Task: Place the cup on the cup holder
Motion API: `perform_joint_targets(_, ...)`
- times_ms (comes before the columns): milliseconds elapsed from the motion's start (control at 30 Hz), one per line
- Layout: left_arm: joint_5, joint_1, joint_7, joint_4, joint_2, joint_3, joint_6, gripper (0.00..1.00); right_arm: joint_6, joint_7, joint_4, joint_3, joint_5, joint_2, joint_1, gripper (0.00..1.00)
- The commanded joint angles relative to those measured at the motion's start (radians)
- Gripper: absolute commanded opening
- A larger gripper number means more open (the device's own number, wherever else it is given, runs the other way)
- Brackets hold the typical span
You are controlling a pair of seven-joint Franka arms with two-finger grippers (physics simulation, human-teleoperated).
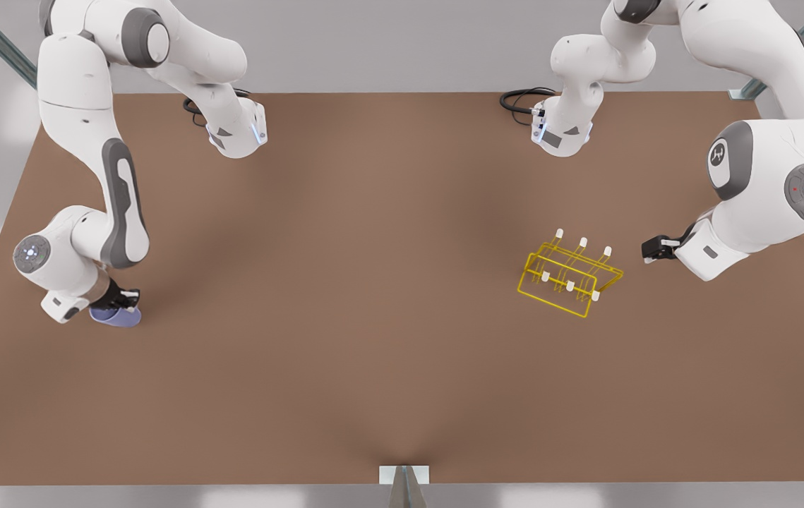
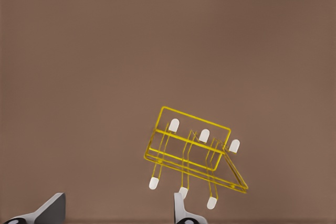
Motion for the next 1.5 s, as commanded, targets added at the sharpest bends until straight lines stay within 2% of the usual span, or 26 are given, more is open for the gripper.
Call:
perform_joint_targets(0,0.001,-0.001,0.001,0.000,-0.002,0.000,-0.001,1.00,-0.038,0.017,-0.002,0.027,-0.002,-0.043,0.008,0.21)
perform_joint_targets(133,0.001,-0.001,0.001,0.000,0.000,0.000,-0.001,1.00,-0.075,0.134,0.028,0.130,0.002,-0.060,0.057,0.21)
perform_joint_targets(167,0.001,-0.001,0.001,0.000,0.001,0.000,-0.001,1.00,-0.084,0.170,0.039,0.130,0.119,-0.072,0.123,0.21)
perform_joint_targets(200,0.001,-0.001,0.001,0.000,0.001,0.000,0.001,1.00,-0.103,0.169,0.048,0.133,0.134,-0.069,0.133,0.21)
perform_joint_targets(267,0.001,-0.001,0.000,-0.001,0.001,0.000,-0.002,1.00,-0.178,0.170,0.074,0.200,0.245,-0.064,0.133,0.21)
perform_joint_targets(300,0.001,-0.001,0.000,-0.001,0.001,0.000,-0.002,1.00,-0.169,0.169,0.074,0.241,0.373,-0.049,0.139,0.21)
perform_joint_targets(367,0.001,-0.001,0.000,-0.001,0.003,0.000,-0.002,1.00,-0.163,0.160,0.090,0.246,0.660,0.005,0.211,0.21)
perform_joint_targets(500,0.004,-0.001,0.000,-0.001,0.009,0.000,-0.001,1.00,-0.192,0.009,0.214,0.248,1.057,0.155,0.335,0.21)
perform_joint_targets(633,0.004,-0.001,0.000,-0.001,0.014,0.000,0.002,1.00,-0.279,-0.133,0.324,0.240,1.344,0.287,0.370,0.21)
perform_joint_targets(700,0.005,-0.001,0.000,-0.001,0.014,0.000,0.005,1.00,-0.406,-0.159,0.421,0.212,1.452,0.387,0.412,0.21)
perform_joint_targets(767,0.005,-0.001,0.000,-0.001,0.021,0.000,0.007,1.00,-0.414,-0.219,0.476,0.226,1.623,0.465,0.461,0.21)
perform_joint_targets(967,0.005,-0.001,-0.002,-0.001,0.027,0.000,0.007,1.00,-0.431,-0.345,0.630,0.334,1.765,0.628,0.490,0.21)
perform_joint_targets(1033,0.005,-0.001,-0.002,-0.001,0.027,0.000,0.007,1.00,-0.410,-0.336,0.688,0.335,1.768,0.666,0.501,0.21)
perform_joint_targets(1300,0.005,-0.001,-0.002,-0.001,0.037,0.000,0.005,1.00,-0.406,-0.343,0.656,0.291,1.656,0.638,0.481,0.21)
perform_joint_targets(1333,0.005,-0.001,-0.002,-0.001,0.037,0.000,0.005,1.00,-0.403,-0.348,0.657,0.291,1.657,0.649,0.486,0.25)
perform_joint_targets(1367,0.005,-0.001,-0.002,-0.001,0.037,0.000,0.005,1.00,-0.377,-0.348,0.659,0.292,1.659,0.660,0.486,0.35)
perform_joint_targets(1400,0.005,-0.001,-0.002,-0.001,0.037,0.000,0.007,1.00,-0.377,-0.351,0.659,0.292,1.659,0.666,0.487,0.38)
perform_joint_targets(1467,0.005,0.001,-0.002,-0.001,0.038,0.000,0.007,1.00,-0.336,-0.389,0.670,0.298,1.664,0.698,0.490,0.39)
